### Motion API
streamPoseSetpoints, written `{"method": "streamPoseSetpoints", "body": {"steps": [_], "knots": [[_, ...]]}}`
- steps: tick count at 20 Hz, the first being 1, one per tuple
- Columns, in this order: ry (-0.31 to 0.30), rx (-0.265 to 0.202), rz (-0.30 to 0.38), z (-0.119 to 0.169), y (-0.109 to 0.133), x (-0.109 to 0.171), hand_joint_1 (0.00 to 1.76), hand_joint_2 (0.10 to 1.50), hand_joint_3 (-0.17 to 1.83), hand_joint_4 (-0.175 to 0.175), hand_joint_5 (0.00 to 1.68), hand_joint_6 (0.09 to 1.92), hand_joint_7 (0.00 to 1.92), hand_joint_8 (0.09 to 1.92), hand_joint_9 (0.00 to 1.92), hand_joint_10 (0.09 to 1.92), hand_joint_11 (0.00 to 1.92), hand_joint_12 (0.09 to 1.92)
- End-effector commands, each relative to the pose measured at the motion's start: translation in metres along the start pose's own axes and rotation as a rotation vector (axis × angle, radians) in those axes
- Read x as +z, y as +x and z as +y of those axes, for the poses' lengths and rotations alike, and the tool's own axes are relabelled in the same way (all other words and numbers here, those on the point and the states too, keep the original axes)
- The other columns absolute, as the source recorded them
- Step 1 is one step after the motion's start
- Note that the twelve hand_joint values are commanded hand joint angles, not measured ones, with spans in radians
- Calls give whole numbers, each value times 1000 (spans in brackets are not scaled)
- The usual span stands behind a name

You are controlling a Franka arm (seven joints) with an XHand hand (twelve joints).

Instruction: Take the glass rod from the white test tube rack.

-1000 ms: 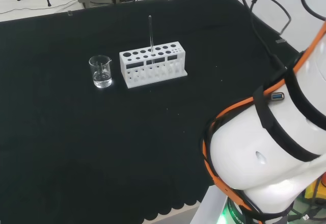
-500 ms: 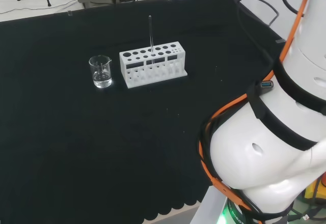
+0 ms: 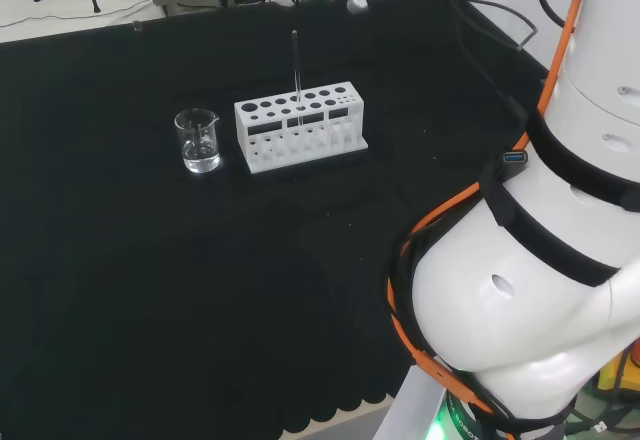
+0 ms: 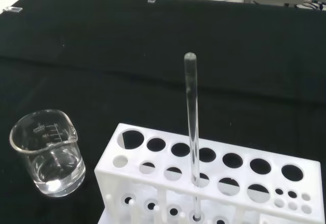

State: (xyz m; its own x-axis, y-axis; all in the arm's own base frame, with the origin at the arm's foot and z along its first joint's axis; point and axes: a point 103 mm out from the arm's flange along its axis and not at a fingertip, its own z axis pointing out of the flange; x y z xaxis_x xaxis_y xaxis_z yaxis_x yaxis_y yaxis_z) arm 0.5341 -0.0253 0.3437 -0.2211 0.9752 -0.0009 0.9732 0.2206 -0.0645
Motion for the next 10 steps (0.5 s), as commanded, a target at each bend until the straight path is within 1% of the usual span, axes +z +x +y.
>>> {"method": "streamPoseSetpoints", "body": {"steps": [1, 3, 10], "knots": [[11, -9, 10, 6, -2, 16, 567, 905, 403, -175, 253, 87, 349, 979, 592, 973, 337, 1423], [12, -8, 22, 8, -3, 22, 565, 904, 405, -175, 265, 87, 377, 985, 618, 979, 364, 1419], [32, -17, 30, 11, -5, 40, 527, 908, 412, -175, 344, 87, 492, 1002, 679, 997, 436, 1399]]}}
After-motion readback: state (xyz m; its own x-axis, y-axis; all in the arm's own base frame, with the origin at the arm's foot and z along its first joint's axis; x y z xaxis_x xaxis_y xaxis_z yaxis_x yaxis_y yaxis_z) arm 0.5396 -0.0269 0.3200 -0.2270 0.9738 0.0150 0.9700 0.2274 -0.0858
